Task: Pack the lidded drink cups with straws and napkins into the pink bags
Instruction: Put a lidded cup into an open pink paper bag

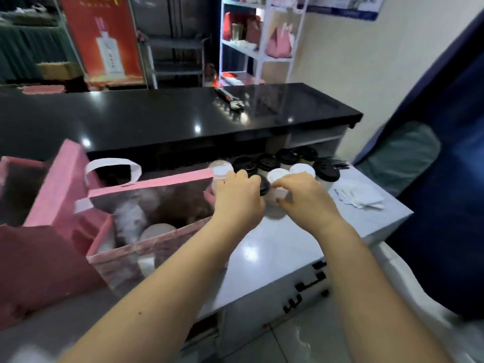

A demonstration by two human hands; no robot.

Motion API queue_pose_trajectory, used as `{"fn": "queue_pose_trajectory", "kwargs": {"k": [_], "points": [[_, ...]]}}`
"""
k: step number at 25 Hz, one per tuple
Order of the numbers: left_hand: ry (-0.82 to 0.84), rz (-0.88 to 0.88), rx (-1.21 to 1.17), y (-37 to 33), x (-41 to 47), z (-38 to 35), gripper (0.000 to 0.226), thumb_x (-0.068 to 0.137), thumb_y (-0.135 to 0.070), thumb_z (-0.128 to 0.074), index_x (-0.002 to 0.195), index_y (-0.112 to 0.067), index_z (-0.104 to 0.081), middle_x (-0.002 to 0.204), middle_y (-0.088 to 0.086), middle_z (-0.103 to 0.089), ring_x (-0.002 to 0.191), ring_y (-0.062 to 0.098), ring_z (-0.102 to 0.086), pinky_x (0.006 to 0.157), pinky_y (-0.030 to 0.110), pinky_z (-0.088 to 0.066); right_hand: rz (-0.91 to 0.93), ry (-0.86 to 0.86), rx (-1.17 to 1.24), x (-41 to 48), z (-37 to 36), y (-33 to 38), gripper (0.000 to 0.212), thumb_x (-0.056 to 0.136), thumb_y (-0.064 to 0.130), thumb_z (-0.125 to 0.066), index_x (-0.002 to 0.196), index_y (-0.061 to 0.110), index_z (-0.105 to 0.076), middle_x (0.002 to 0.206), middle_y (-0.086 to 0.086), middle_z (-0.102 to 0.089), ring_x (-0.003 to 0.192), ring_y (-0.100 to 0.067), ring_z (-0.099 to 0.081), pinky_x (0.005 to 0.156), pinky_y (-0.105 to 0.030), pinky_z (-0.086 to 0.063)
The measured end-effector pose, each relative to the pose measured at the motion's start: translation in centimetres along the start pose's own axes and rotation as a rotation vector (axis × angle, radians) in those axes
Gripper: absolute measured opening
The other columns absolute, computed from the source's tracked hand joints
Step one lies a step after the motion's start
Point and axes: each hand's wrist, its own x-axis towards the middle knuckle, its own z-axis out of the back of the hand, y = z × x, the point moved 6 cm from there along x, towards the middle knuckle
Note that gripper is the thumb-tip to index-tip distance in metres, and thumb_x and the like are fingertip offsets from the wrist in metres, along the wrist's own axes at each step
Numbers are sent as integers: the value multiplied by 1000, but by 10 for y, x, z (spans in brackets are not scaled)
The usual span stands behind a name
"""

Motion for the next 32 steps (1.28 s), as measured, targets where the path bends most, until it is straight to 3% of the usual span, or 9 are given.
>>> {"fn": "queue_pose_trajectory", "kwargs": {"k": [5,9,13,17,21,26,32], "points": [[145,-96,30,-55,14,-64,26,88,-27,-48,111,-16,-51,113,7,-51,108,30,-44,85,41,-33,-133,73,-98,-14,-14,-72,29,81,16,-66,110,18,-66,112,0,-65,110,-27,-52,88,-43,-44],[213,-16,47,-52,26,-118,28,86,-22,-49,114,-17,-49,115,6,-50,111,29,-41,90,42,-33,-101,128,-65,0,-51,-104,32,81,15,-67,112,16,-65,113,-1,-64,110,-28,-50,91,-44,-42],[141,180,50,-21,48,-154,30,80,-23,-58,109,-19,-54,107,4,-52,104,29,-47,81,40,-35,23,160,7,41,-102,-121,28,73,12,-64,101,16,-68,98,-1,-67,100,-30,-55,81,-40,-46],[-4,378,106,13,53,-167,36,65,-19,-70,100,-20,-62,98,4,-59,91,30,-55,73,41,-41,266,126,187,96,-135,-112,30,72,17,-63,101,15,-69,97,0,-68,94,-29,-59,81,-40,-49],[-58,605,180,40,67,-168,43,62,-17,-75,103,-19,-63,102,5,-61,92,31,-57,75,42,-44,459,250,219,147,-167,-91,31,77,22,-68,107,18,-65,105,3,-65,101,-26,-54,87,-43,-45],[-78,737,260,73,69,-161,44,62,-16,-75,105,-18,-65,104,6,-62,94,32,-58,78,40,-48,558,329,188,192,-191,-57,50,79,35,-67,126,20,-56,130,-1,-51,120,-28,-41,97,-43,-36],[-91,792,266,87,62,-154,48,66,-13,-70,113,-17,-63,113,7,-61,103,32,-55,85,41,-46,604,500,14,225,-222,-11,77,77,52,-65,143,32,-29,145,-5,-30,128,-32,-28,105,-48,-24]]}}
